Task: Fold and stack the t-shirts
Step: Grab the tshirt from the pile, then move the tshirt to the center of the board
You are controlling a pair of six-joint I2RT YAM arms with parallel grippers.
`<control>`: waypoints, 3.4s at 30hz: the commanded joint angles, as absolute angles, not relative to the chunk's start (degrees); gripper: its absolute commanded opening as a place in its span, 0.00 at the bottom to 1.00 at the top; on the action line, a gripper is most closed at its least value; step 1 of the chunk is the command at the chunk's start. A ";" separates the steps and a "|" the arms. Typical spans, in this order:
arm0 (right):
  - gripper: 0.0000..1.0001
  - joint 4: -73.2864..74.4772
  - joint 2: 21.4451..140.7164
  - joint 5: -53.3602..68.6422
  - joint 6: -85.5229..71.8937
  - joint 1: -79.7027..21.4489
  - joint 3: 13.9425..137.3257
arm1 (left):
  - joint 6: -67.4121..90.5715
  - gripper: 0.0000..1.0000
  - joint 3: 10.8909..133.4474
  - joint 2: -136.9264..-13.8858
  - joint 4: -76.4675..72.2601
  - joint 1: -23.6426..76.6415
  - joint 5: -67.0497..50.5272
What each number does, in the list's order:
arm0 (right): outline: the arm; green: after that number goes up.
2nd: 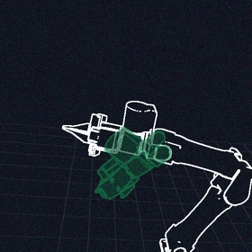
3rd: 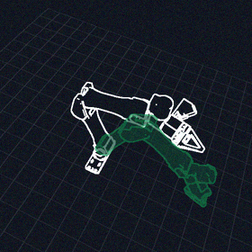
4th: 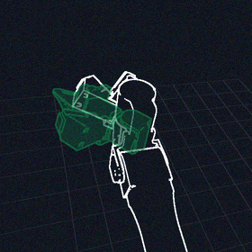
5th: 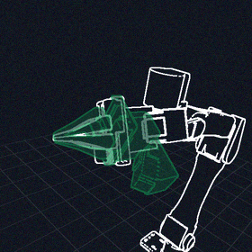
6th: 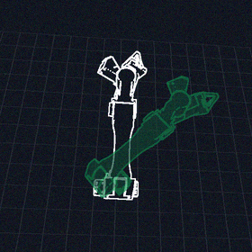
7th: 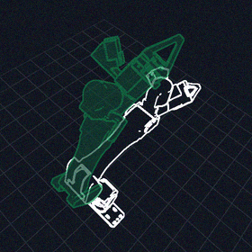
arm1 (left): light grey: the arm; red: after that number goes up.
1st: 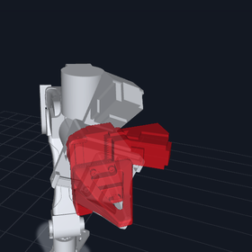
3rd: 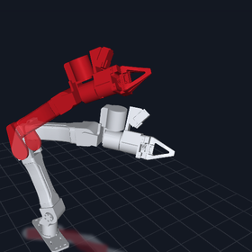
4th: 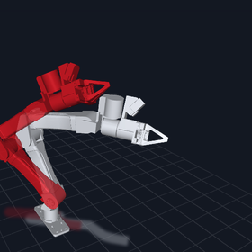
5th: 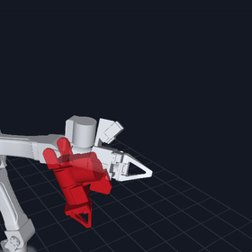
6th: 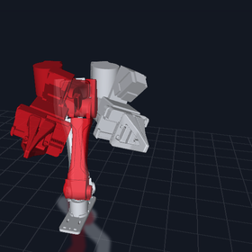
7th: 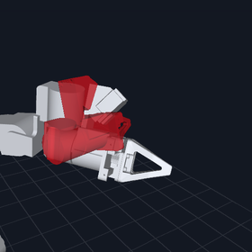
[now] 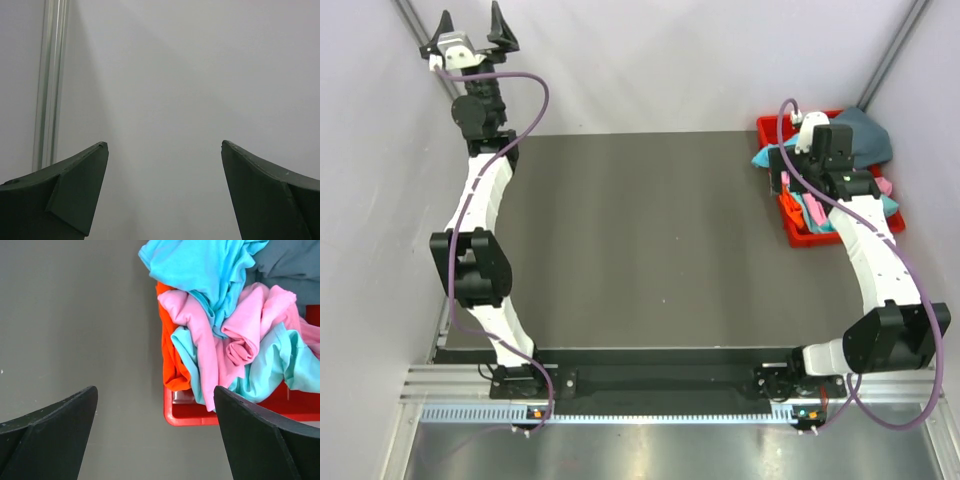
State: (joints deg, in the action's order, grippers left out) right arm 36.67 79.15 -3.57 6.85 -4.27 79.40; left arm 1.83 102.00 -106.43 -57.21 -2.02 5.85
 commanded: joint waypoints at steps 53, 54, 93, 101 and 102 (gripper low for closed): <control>0.75 38.67 107.23 -0.27 8.61 7.91 95.71 | 2.37 0.99 99.41 -117.34 -58.54 2.63 5.98; 0.70 38.58 107.31 -0.26 8.70 7.91 95.63 | 2.37 0.99 99.32 -117.33 -58.54 2.72 5.98; 0.00 24.62 88.16 9.41 19.94 -16.32 123.31 | 2.37 0.99 104.09 -106.53 -58.54 4.39 5.98; 0.00 23.64 87.54 7.91 14.59 -28.21 123.78 | 2.37 0.99 93.62 -96.95 -58.54 4.39 5.98; 0.00 23.38 86.32 7.13 14.68 -28.21 121.84 | 2.37 0.99 90.73 -95.90 -58.54 4.39 5.98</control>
